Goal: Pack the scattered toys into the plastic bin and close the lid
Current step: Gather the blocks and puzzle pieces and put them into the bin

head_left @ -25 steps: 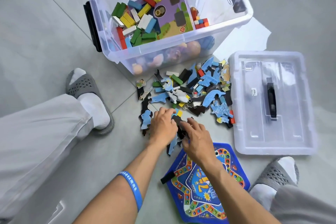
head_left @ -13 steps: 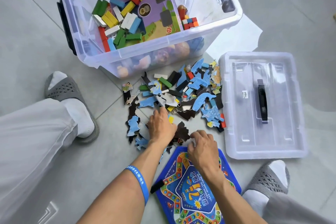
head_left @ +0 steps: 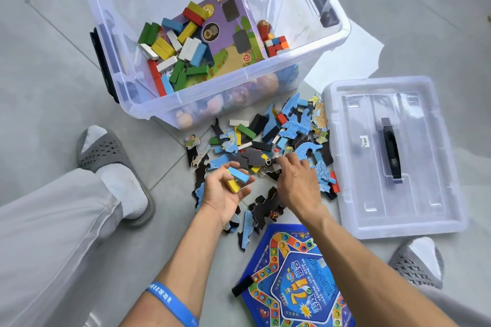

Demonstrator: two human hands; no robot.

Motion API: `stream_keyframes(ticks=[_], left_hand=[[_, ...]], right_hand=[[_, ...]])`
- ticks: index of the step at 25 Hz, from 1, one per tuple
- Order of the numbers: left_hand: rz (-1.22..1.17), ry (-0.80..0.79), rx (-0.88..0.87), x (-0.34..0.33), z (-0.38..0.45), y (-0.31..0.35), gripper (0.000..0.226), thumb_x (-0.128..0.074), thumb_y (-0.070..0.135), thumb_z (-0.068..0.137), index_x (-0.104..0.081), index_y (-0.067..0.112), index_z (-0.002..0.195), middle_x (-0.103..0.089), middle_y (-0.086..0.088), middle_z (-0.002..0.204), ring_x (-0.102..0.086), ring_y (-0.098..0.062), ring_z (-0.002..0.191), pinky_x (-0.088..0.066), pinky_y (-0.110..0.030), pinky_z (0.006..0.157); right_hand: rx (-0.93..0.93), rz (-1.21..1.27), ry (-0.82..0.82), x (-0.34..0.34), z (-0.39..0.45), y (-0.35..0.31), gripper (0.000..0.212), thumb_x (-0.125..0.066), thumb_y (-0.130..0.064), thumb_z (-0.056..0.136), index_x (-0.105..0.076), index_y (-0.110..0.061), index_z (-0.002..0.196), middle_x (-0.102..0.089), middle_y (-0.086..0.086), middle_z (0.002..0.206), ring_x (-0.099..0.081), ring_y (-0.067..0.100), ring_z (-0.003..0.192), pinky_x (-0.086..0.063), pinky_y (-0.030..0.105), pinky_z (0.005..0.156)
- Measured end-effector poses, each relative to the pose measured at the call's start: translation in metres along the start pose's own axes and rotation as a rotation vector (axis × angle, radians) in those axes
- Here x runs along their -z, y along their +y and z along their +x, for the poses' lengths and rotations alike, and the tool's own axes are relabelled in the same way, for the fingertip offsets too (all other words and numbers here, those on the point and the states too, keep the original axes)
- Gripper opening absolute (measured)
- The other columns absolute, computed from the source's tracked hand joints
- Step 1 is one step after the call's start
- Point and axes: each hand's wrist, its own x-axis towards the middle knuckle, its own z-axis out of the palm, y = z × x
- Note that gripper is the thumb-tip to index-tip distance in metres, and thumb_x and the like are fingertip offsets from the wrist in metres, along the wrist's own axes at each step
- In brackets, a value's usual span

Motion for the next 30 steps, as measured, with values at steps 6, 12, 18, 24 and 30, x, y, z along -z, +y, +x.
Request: stream_keyframes(ticks=[6,12,18,24,30], left_hand=[[0.177,0.053,-0.008,-0.016,0.016,-0.002,0.026,-0.034,-0.011,0.082,-0.053,0.007,0.084,-0.065,-0.011,0.065,-0.069,-0.026,0.064,-0.058,-0.03,0.061],[0.878,0.277,-0.149,-0.015,0.024,-0.022,0.016,-0.055,0.012,0.083,-0.066,0.023,0.082,-0.056,0.003,0.06,-0.048,-0.007,0.041,-0.04,-0.016,0.044],[1.737,0.283,-0.587,-0.022,0.027,-0.036,0.044,-0.062,0.028,0.09,-0.051,0.025,0.133,-0.053,-0.003,0.109,-0.062,-0.025,0.086,-0.043,-0.031,0.065],[1.793,0.279,-0.585,-0.043,0.041,-0.033,0.023,-0.063,0.034,0.088,-0.058,0.02,0.106,-0.061,-0.002,0.1,-0.063,-0.027,0.087,-0.048,-0.036,0.069],[0.618,0.098,-0.166,-0.04,0.039,-0.022,0.024,-0.057,0.014,0.083,-0.063,0.016,0.106,-0.059,-0.002,0.073,-0.052,-0.019,0.045,-0.051,-0.028,0.048]], right_hand=[[0.178,-0.208,0.054,-0.011,0.001,0.012,0.036,-0.06,-0.006,0.083,-0.056,-0.019,0.117,-0.058,0.003,0.109,-0.05,0.026,0.088,-0.04,0.037,0.075],[0.057,-0.195,0.063,-0.022,-0.005,0.011,0.041,-0.045,-0.001,0.09,-0.054,-0.02,0.125,-0.055,0.004,0.104,-0.048,0.027,0.088,-0.036,0.037,0.072],[0.02,-0.174,0.029,-0.011,0.005,0.021,0.025,-0.044,-0.009,0.094,-0.057,-0.018,0.114,-0.051,0.004,0.112,-0.047,0.027,0.095,-0.039,0.037,0.075],[0.177,-0.212,-0.003,-0.009,0.003,0.026,0.01,-0.053,-0.02,0.095,-0.06,-0.019,0.102,-0.06,0.001,0.101,-0.048,0.024,0.089,-0.036,0.037,0.077],[-0.266,1.027,-0.089,-0.001,0.005,0.031,0.024,-0.066,-0.008,0.086,-0.065,-0.023,0.105,-0.063,0.0,0.073,-0.06,0.012,0.065,-0.053,0.026,0.059]])
